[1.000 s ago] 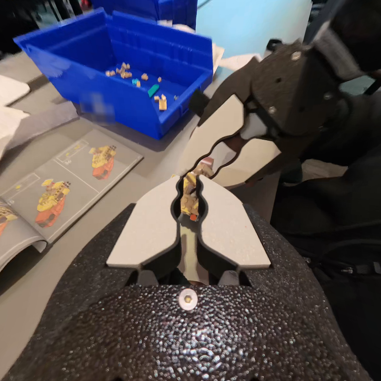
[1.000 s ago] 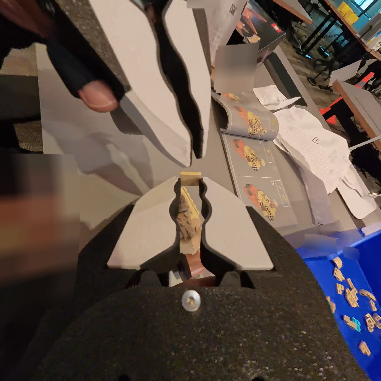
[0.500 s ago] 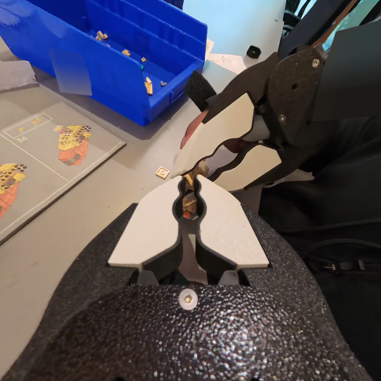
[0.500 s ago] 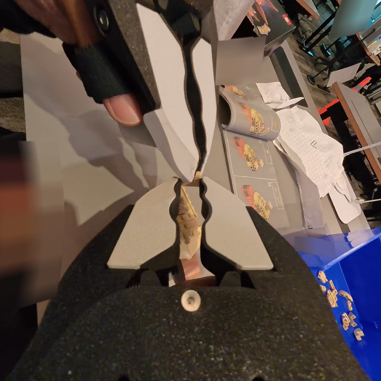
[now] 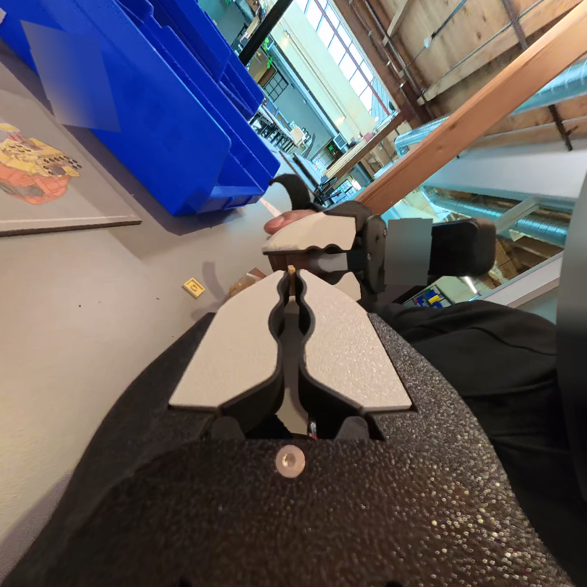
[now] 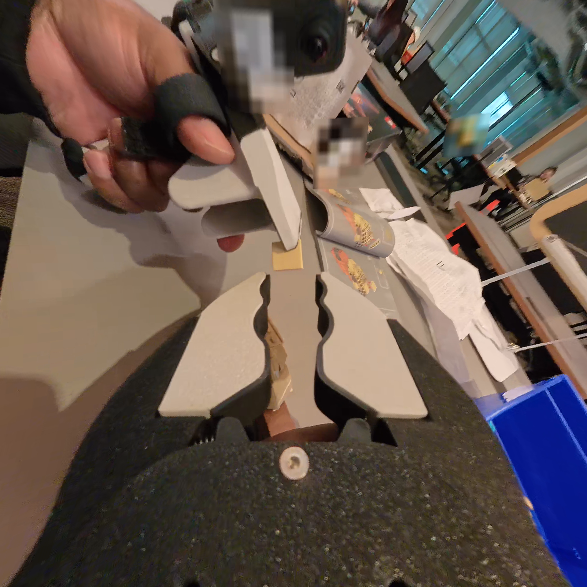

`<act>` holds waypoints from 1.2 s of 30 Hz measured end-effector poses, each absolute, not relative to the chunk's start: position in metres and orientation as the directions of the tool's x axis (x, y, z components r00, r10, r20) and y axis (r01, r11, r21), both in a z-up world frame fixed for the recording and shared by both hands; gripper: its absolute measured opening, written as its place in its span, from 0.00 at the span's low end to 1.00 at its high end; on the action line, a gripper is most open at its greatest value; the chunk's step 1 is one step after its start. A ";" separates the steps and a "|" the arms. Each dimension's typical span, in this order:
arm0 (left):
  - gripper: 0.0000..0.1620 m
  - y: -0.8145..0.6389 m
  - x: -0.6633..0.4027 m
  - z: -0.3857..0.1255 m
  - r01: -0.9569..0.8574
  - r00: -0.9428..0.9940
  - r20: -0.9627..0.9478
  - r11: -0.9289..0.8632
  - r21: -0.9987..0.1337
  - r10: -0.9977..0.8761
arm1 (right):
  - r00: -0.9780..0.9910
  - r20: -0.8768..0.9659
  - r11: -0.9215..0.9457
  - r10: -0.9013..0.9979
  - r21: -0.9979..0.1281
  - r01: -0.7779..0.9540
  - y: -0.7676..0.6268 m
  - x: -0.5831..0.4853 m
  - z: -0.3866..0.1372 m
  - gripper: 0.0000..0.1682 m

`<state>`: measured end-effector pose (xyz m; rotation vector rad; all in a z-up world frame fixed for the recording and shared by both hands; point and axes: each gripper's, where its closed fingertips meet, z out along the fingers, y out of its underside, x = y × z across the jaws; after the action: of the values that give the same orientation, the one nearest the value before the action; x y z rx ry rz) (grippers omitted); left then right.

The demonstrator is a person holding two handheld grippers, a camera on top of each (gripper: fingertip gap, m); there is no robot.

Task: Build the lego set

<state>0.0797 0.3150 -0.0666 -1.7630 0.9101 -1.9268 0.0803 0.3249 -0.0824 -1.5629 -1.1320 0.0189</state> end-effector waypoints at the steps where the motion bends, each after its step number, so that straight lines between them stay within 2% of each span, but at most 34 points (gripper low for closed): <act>1: 0.02 0.315 0.080 -0.067 -0.142 -0.147 0.744 -0.731 -0.668 -0.651 | 0.528 0.547 0.133 0.649 -0.765 0.630 0.323 0.078 -0.080 0.15; 8: 0.02 0.309 0.082 -0.066 -0.135 -0.183 0.764 -0.755 -0.642 -0.618 | 0.498 0.557 0.168 0.664 -0.761 0.627 0.318 0.073 -0.077 0.10; 11: 0.02 0.307 0.081 -0.073 -0.163 -0.159 0.703 -0.684 -0.711 -0.693 | 0.480 0.515 0.136 0.710 -0.769 0.624 0.315 0.072 -0.083 0.10; 13: 0.05 0.306 0.078 -0.078 -0.189 -0.134 0.587 -0.561 -0.806 -0.798 | 0.472 0.480 0.107 0.739 -0.776 0.622 0.314 0.072 -0.087 0.10; 16: 0.08 0.306 0.072 -0.080 -0.215 -0.104 0.297 -0.270 -0.938 -0.949 | 0.457 0.435 0.062 0.776 -0.774 0.630 0.312 0.074 -0.091 0.10; 18: 0.09 0.306 0.070 -0.084 -0.251 -0.102 0.118 -0.089 -0.964 -0.988 | 0.450 0.411 0.034 0.793 -0.767 0.640 0.312 0.075 -0.094 0.10; 20: 0.10 0.306 0.068 -0.086 -0.268 -0.113 0.015 0.016 -0.963 -0.993 | 0.446 0.392 0.010 0.805 -0.760 0.650 0.312 0.075 -0.098 0.10; 36: 0.09 0.307 0.065 -0.087 -0.278 -0.155 -0.092 0.132 -0.951 -0.984 | 0.422 0.352 -0.032 0.836 -0.736 0.677 0.309 0.073 -0.111 0.10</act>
<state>0.0650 0.3068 -0.0872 -1.2614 1.5804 -1.0729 0.0734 0.3087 -0.1112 -1.7623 -1.3116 0.2185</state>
